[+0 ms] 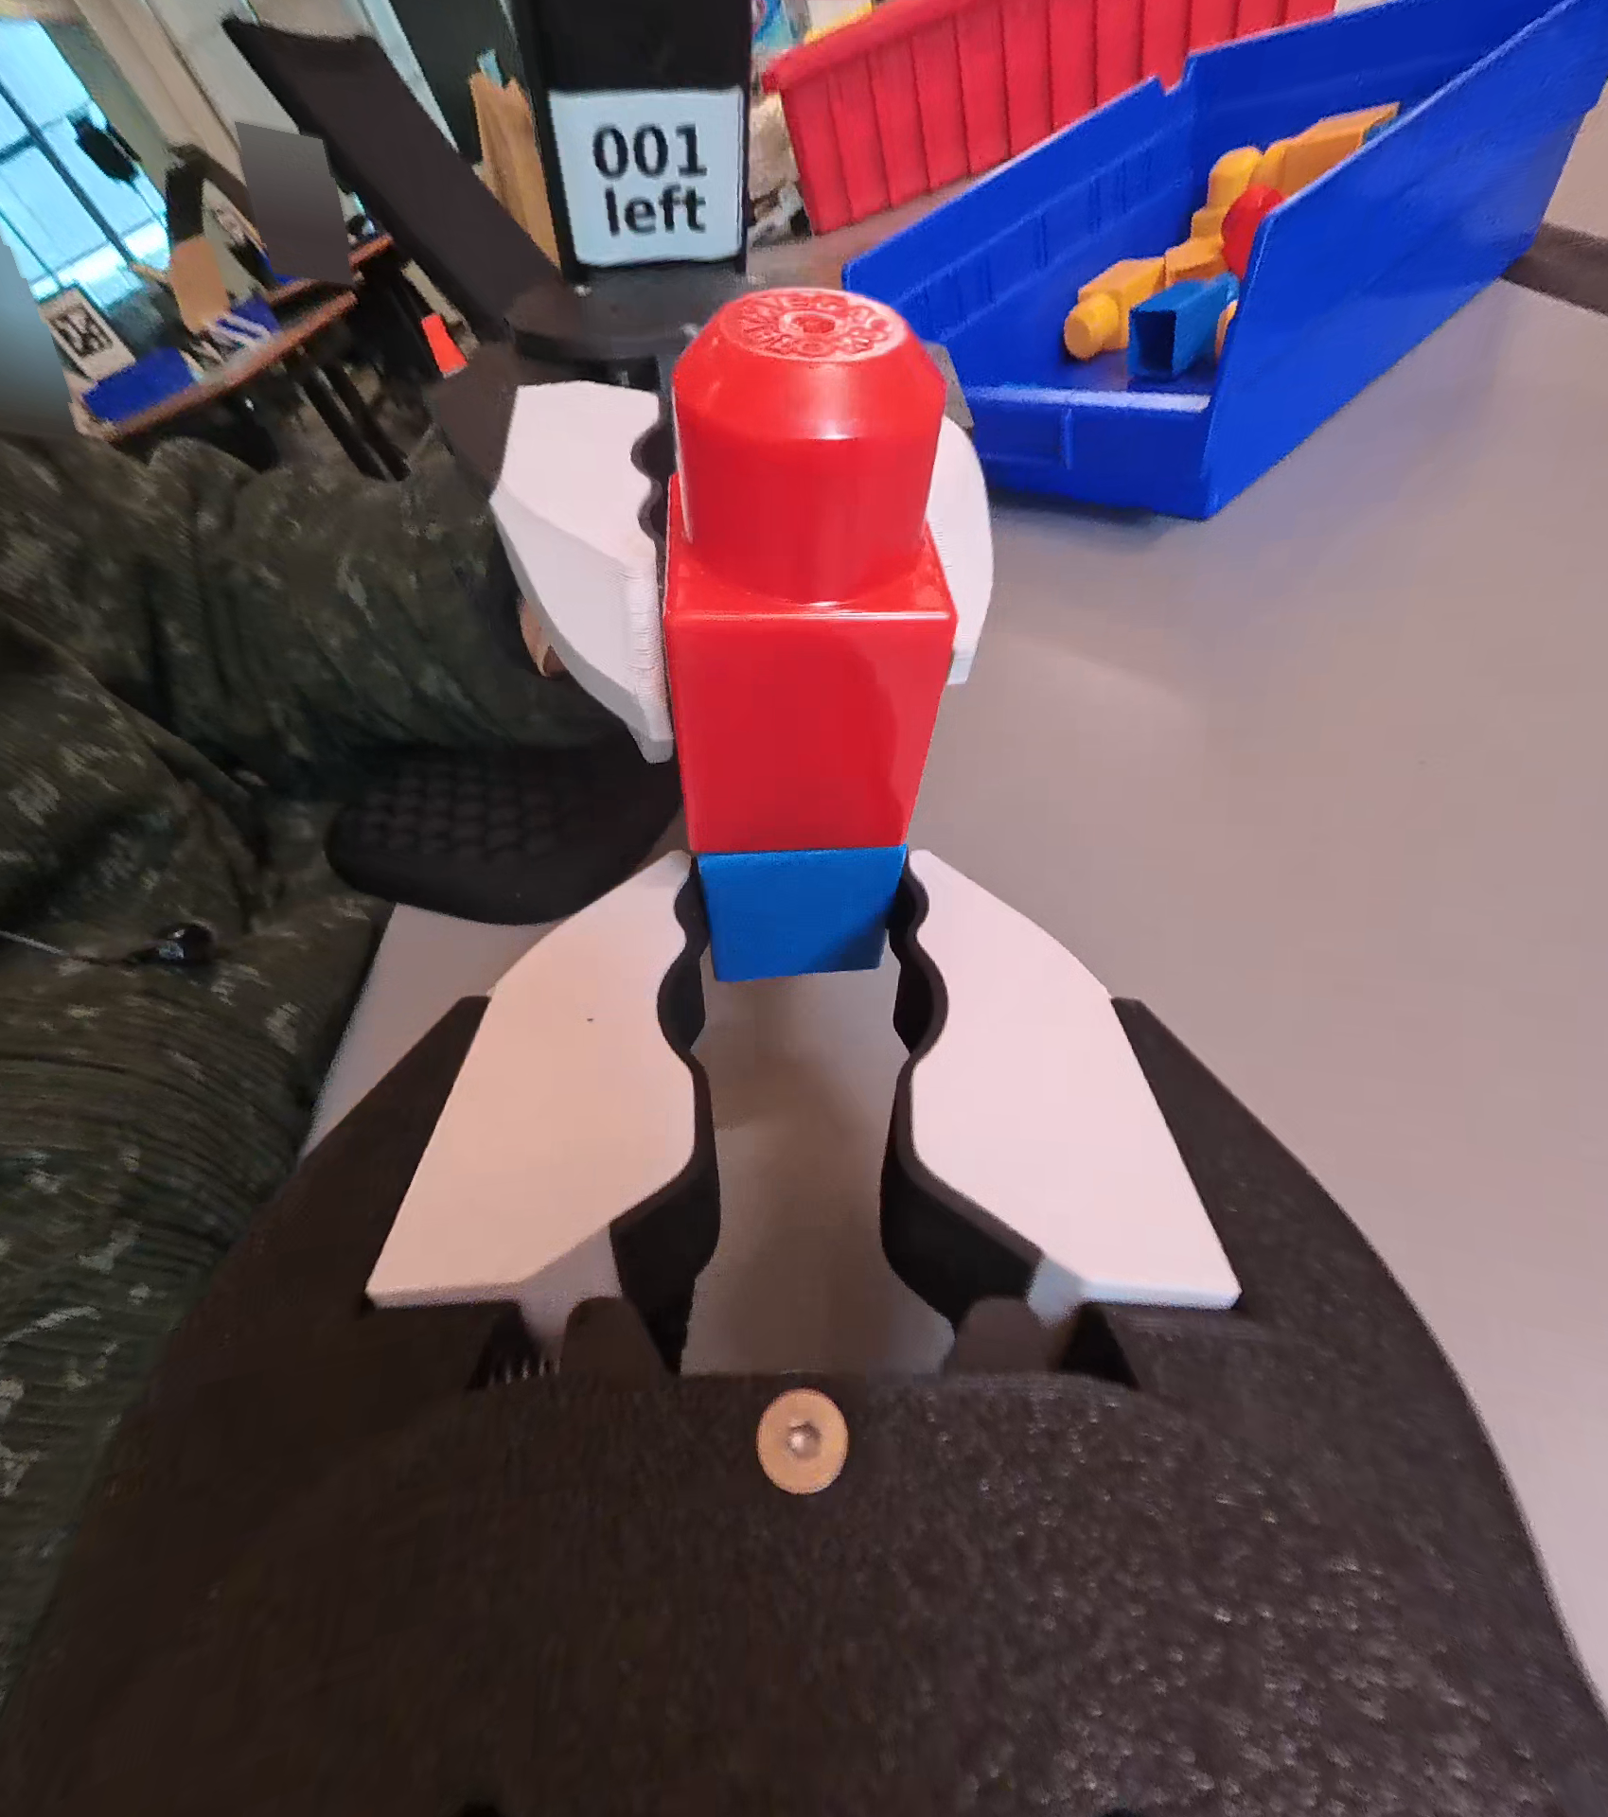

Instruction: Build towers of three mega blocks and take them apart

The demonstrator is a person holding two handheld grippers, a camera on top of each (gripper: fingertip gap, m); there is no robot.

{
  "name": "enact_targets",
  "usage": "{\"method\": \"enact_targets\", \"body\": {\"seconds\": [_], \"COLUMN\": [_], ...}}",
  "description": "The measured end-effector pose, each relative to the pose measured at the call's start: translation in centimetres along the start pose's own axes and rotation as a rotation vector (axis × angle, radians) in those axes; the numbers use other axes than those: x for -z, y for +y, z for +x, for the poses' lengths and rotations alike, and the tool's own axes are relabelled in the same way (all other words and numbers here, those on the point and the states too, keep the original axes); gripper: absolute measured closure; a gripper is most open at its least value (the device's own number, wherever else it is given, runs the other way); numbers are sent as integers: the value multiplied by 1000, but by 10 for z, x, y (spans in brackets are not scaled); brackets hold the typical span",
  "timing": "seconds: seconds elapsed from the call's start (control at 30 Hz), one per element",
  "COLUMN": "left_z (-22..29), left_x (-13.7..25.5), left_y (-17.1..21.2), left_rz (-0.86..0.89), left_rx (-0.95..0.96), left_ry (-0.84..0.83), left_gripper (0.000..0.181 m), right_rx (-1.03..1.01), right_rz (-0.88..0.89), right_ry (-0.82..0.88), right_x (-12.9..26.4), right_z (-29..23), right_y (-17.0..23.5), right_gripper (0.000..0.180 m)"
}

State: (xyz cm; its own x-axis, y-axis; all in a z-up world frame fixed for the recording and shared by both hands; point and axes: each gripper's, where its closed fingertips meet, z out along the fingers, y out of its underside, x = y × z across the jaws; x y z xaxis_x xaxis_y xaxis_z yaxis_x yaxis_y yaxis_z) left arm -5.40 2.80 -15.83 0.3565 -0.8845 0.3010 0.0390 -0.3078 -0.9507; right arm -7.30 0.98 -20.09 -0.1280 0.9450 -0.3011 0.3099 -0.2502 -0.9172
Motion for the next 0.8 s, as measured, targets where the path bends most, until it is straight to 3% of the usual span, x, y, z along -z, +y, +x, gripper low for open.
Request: {"method": "enact_targets", "body": {"seconds": [0.17,0.43,0.8], "left_z": [0,-7,-3], "left_x": [2,1,4], "left_y": [-9,-3,7], "left_rz": [50,10,-42], "left_rx": [-6,-52,-60], "left_ry": [-7,-41,20], "left_gripper": [144,144,144], "right_rx": [-25,15,35], "right_rz": [69,8,-35], "right_ry": [8,106,69], "right_x": [0,1,1], "right_z": [-2,9,5], "right_y": [-11,-6,2], "right_gripper": [144,144,144]}}
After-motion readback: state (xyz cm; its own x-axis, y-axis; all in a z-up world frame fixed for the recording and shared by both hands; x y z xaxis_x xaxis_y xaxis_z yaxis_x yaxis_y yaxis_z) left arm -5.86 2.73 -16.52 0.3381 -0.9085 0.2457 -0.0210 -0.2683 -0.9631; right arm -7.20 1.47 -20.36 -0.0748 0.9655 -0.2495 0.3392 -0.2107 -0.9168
